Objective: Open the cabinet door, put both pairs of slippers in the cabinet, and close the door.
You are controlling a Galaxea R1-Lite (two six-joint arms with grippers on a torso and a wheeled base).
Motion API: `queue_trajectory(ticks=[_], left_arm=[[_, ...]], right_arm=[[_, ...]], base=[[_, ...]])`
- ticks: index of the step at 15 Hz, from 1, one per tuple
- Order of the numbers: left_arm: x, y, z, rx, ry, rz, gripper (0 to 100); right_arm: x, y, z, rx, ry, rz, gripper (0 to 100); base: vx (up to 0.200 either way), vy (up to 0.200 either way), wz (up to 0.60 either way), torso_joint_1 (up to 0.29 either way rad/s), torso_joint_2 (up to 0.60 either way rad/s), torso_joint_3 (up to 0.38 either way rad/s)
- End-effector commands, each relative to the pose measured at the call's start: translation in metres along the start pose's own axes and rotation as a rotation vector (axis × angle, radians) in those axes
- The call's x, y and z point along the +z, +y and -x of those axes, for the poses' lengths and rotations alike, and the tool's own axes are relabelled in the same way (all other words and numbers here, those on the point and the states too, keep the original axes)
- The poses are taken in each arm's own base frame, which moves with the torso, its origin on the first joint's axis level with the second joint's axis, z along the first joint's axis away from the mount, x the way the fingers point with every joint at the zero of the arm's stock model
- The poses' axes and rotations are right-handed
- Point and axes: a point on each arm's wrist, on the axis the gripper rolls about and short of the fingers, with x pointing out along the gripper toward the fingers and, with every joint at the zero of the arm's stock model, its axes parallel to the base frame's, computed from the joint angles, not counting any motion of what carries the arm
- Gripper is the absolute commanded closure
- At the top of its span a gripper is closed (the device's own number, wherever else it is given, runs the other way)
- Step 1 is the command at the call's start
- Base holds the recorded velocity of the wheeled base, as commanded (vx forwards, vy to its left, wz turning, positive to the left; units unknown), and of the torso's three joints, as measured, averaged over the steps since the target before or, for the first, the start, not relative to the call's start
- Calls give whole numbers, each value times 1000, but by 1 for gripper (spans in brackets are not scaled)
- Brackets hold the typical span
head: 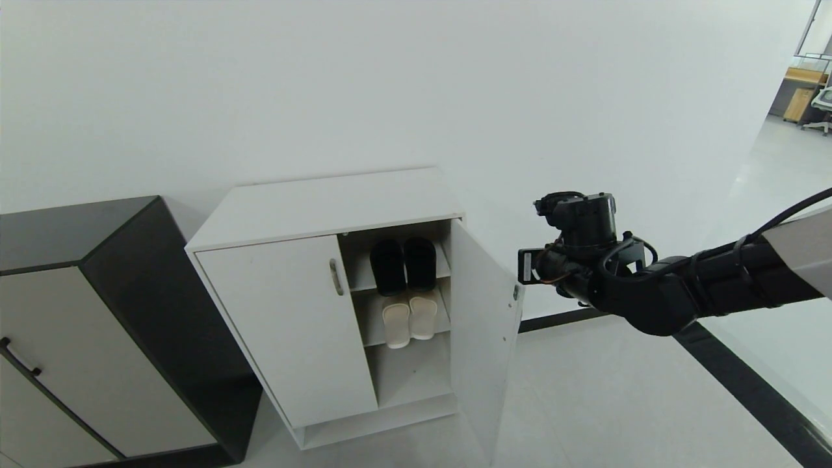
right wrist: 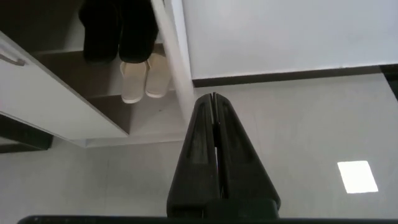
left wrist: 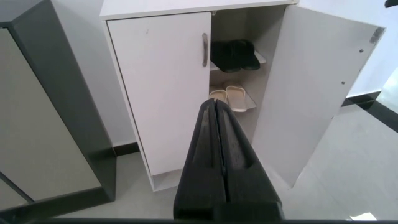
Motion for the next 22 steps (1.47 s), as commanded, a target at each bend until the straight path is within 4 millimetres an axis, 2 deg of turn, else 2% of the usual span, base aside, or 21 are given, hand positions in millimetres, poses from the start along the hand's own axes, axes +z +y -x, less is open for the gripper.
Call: queue_trajectory(ticks=[1, 5, 9, 13, 16, 19, 22], left_arm=[[0, 0, 0, 1, 0, 0, 100], [0, 0, 0, 1, 0, 0, 100], [0, 0, 0, 1, 0, 0, 100], [0, 0, 0, 1, 0, 0, 100], [0, 0, 0, -1, 0, 2, 100], [0, 0, 0, 1, 0, 2, 100], [0, 0, 0, 1, 0, 2, 100]], right_arm=[[-12, 1, -4, -2, 34, 12, 100], [-43, 23, -14, 37, 84, 50, 100], [-45, 40, -7, 98, 65, 55, 100], [-58, 67, -2, 173, 86, 81, 100], [-58, 87, 9, 251, 74, 86, 100], [-53, 91, 25, 371, 36, 67, 100], [-57, 84, 42, 435, 36, 120, 100]], base=[[0, 0, 0, 0, 0, 0], [0, 0, 0, 0, 0, 0], [0, 0, 0, 0, 0, 0], [0, 0, 0, 0, 0, 0], [0, 0, 0, 0, 0, 0], [0, 0, 0, 0, 0, 0], [0, 0, 0, 0, 0, 0]])
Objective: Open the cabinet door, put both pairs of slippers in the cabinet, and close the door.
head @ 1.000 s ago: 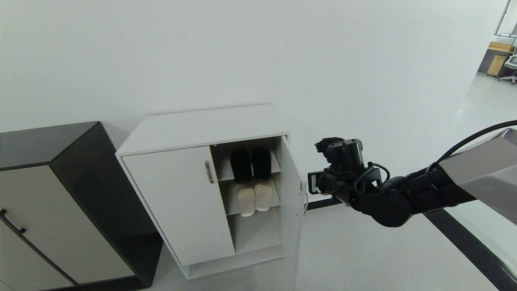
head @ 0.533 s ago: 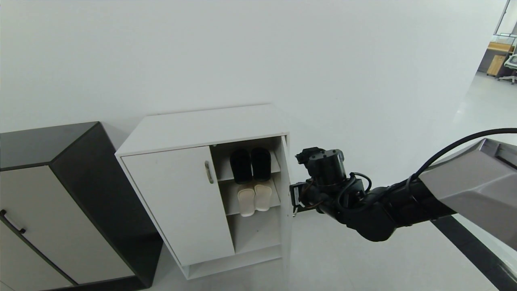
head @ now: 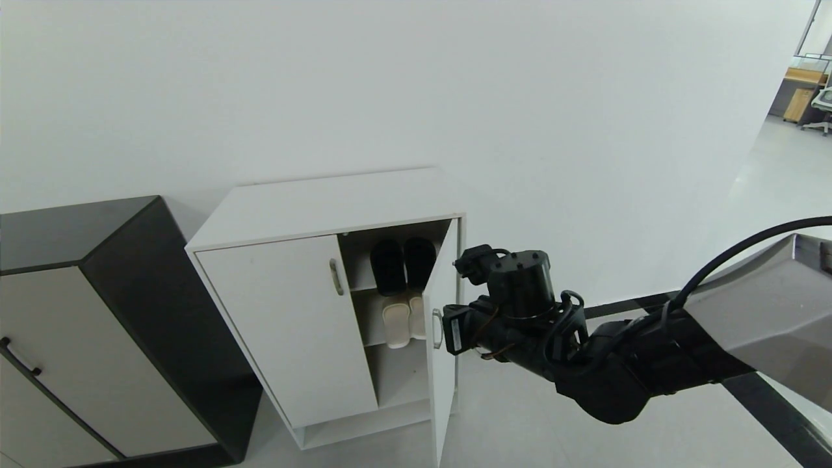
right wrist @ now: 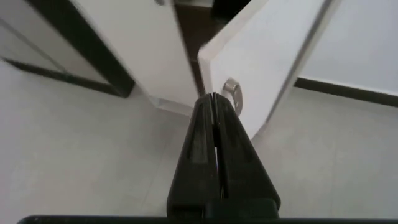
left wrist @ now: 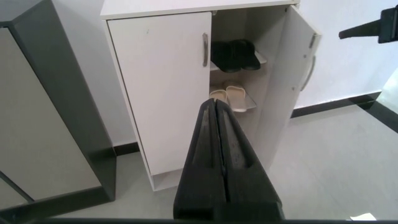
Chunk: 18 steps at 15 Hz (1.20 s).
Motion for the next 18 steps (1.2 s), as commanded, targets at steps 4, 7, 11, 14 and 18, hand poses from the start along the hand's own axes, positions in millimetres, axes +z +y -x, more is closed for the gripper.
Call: queue_trajectory(ticks=[4, 7, 11, 14, 18], left_arm=[[0, 0, 0, 1, 0, 0, 100], [0, 0, 0, 1, 0, -2, 100], [0, 0, 0, 1, 0, 0, 100], [0, 0, 0, 1, 0, 0, 100], [0, 0, 0, 1, 0, -2, 100]], right_arm=[[7, -1, 28, 13, -20, 53, 100], [2, -2, 30, 11, -5, 59, 100], [-1, -2, 29, 14, 6, 59, 100], [-2, -3, 29, 11, 7, 57, 100], [-8, -17, 41, -28, 39, 81, 100]], base=[[0, 0, 0, 0, 0, 0], [0, 0, 0, 0, 0, 0], [0, 0, 600, 2, 4, 1], [0, 0, 400, 5, 3, 3], [0, 0, 0, 0, 0, 0]])
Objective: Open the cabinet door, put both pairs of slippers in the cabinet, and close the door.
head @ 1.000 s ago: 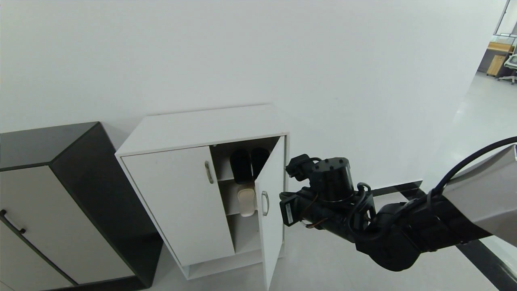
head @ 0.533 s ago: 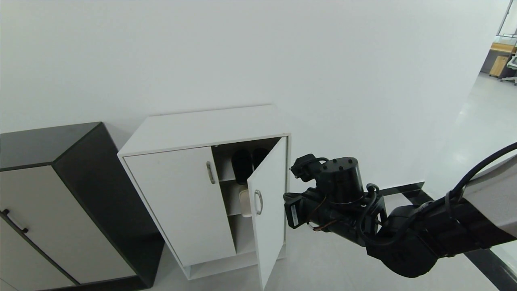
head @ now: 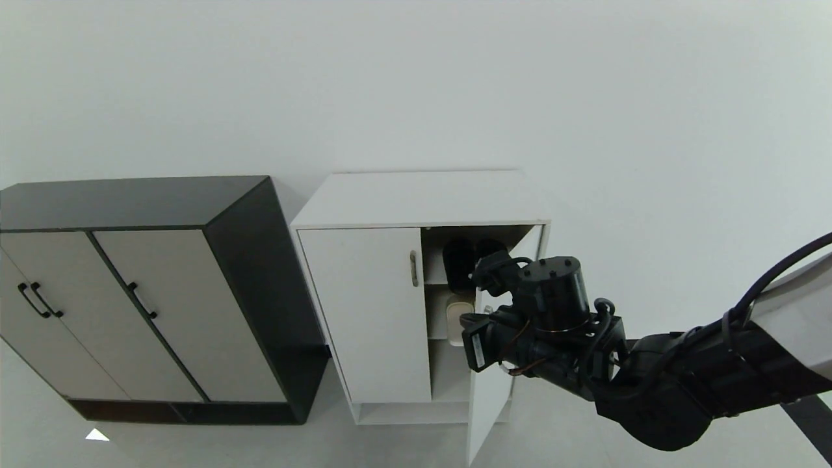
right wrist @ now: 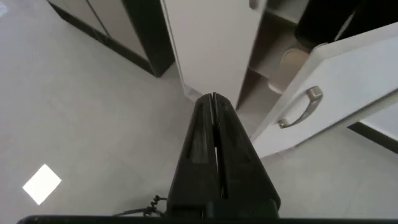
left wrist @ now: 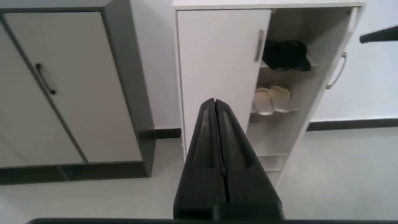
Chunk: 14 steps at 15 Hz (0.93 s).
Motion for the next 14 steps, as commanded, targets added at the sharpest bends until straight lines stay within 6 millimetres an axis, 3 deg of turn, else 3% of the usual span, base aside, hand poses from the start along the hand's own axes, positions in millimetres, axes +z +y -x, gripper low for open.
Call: queue_trajectory(ticks=[1, 4, 10, 14], left_arm=[[0, 0, 0, -3, 0, 0, 100], [0, 0, 0, -3, 0, -3, 100], [0, 0, 0, -6, 0, -3, 100], [0, 0, 0, -6, 0, -2, 100]], right_arm=[[-7, -16, 14, -35, 29, 32, 100], [-11, -30, 31, -68, 45, 33, 100], [-24, -36, 32, -85, 92, 33, 100], [-26, -36, 29, -87, 97, 34, 100]], base=[[0, 0, 0, 0, 0, 0], [67, 0, 0, 1, 1, 1], [200, 0, 0, 5, 0, 7], [0, 0, 0, 0, 0, 0]])
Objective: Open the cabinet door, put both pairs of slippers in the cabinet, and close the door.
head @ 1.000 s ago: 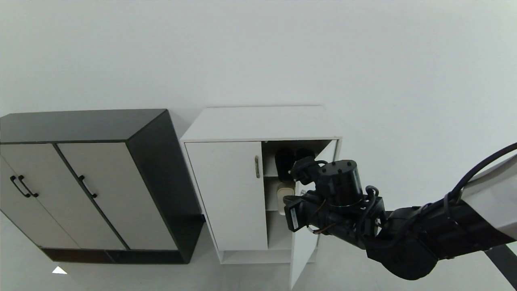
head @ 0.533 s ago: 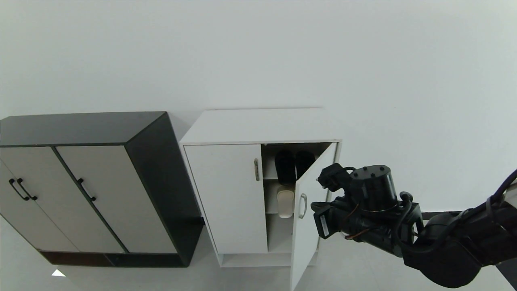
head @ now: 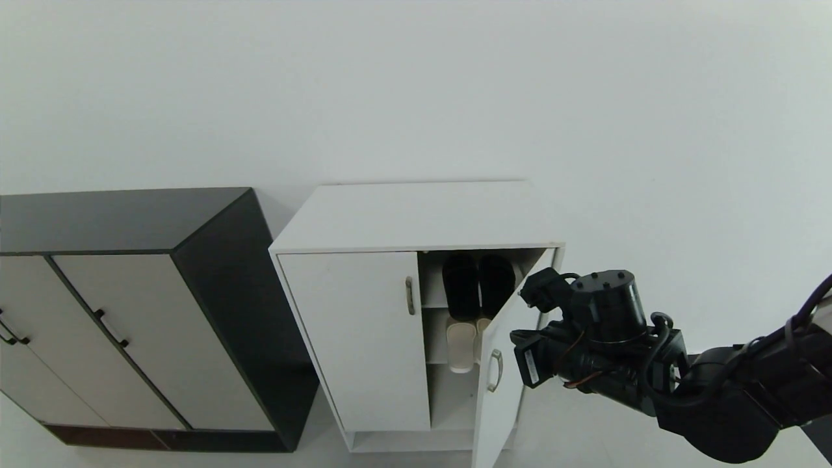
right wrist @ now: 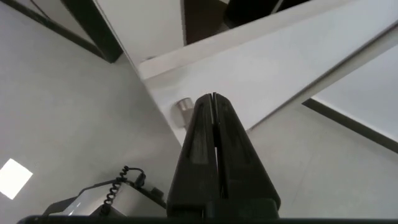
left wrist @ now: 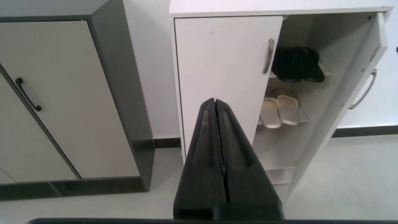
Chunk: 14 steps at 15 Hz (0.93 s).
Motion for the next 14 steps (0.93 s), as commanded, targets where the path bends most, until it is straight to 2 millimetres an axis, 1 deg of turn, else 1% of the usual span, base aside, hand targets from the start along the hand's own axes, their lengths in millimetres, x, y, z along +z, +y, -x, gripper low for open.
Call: queue_trajectory(ticks=[1, 4, 7, 8, 9, 11, 12, 14], left_arm=[[0, 0, 0, -1, 0, 0, 100], [0, 0, 0, -1, 0, 0, 100], [0, 0, 0, -1, 0, 2, 100], [0, 0, 0, -1, 0, 2, 100], [0, 0, 0, -1, 0, 2, 100], [0, 0, 0, -1, 0, 2, 100], [0, 0, 0, -1, 0, 2, 100], [0, 0, 0, 1, 0, 2, 100]], right_arm=[[-1, 1, -4, 0, 7, 1, 100], [-2, 0, -23, -7, 13, -4, 100], [3, 0, -44, -13, -3, -10, 100], [4, 0, -46, -15, -5, -10, 100], [6, -4, -57, -27, -12, -17, 100], [7, -9, -67, -39, -19, -27, 100], [8, -15, -76, -54, -26, -35, 100], [11, -23, -87, -69, -40, -46, 100]], base=[[0, 0, 0, 0, 0, 0], [0, 0, 0, 0, 0, 0], [0, 0, 0, 0, 0, 0], [0, 0, 0, 0, 0, 0], [0, 0, 0, 0, 0, 0], [0, 0, 0, 0, 0, 0], [0, 0, 0, 0, 0, 0], [0, 0, 0, 0, 0, 0]])
